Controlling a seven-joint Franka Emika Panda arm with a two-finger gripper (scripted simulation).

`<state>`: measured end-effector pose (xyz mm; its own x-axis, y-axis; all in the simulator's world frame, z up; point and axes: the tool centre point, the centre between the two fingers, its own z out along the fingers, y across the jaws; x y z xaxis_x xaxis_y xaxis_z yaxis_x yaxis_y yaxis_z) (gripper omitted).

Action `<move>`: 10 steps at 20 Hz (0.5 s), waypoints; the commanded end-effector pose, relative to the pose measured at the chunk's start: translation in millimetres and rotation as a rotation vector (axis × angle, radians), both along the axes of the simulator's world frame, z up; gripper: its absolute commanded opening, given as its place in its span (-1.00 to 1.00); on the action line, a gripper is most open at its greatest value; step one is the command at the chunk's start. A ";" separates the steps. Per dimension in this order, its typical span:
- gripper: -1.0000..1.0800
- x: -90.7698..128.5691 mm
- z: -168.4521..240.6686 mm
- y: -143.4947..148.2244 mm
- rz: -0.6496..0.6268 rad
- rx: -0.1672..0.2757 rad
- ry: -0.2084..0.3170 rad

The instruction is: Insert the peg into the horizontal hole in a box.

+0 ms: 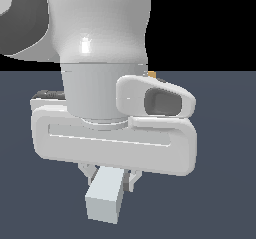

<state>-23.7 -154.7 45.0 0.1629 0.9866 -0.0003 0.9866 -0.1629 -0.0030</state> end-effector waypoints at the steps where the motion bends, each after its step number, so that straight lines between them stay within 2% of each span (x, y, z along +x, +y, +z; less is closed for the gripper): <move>1: -1.00 5.8 10.6 33.9 0.011 0.000 -0.003; 10: -1.00 22.5 44.5 154.3 0.044 -0.001 -0.003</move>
<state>-4.1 -20.2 82.6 0.1233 0.9924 -0.0007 0.9924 -0.1233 -0.0022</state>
